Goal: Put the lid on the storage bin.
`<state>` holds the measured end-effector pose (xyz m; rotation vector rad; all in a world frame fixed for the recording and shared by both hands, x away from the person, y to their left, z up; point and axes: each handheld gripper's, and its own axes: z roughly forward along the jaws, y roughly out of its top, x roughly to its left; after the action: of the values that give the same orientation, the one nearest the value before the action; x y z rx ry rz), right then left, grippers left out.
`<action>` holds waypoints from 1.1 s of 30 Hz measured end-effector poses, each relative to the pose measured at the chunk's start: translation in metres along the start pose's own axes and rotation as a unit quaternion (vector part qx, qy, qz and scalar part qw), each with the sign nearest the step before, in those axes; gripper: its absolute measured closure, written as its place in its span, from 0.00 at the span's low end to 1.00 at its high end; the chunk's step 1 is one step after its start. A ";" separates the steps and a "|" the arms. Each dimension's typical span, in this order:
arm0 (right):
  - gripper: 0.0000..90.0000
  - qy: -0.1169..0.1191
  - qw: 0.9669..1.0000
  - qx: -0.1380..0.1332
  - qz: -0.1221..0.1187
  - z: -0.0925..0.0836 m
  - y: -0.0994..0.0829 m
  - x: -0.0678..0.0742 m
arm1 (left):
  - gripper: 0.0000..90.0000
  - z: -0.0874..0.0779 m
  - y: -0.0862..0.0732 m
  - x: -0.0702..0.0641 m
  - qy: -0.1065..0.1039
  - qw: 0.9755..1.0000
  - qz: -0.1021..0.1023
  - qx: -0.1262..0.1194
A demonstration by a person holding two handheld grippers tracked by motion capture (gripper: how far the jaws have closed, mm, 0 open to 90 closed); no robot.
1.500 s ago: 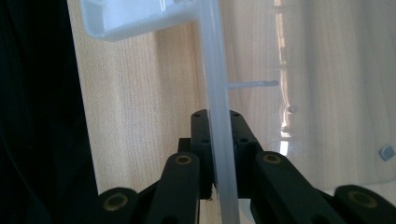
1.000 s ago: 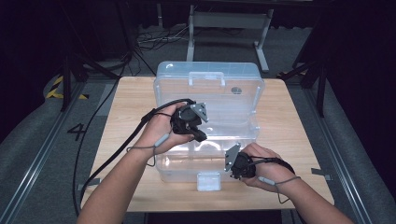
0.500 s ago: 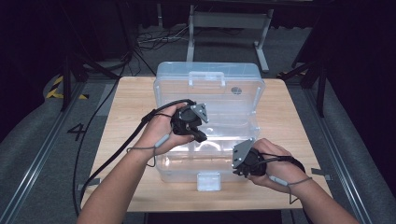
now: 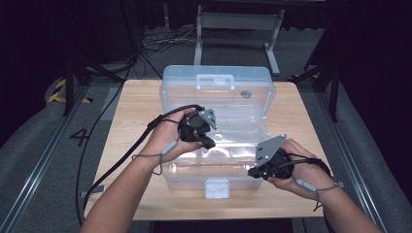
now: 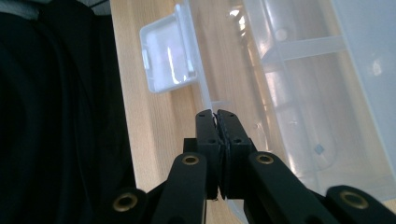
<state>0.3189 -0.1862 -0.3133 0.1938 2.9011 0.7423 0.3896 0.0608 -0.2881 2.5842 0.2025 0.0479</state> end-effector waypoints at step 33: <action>1.00 -0.040 0.973 -0.193 0.124 -0.057 -0.031 -0.025 | 0.98 0.003 -0.004 -0.005 -0.004 1.000 -0.003 -0.003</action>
<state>0.3314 -0.2432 -0.2765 0.5324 2.6178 1.2858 0.3845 0.0616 -0.2926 2.5772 0.2081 0.0362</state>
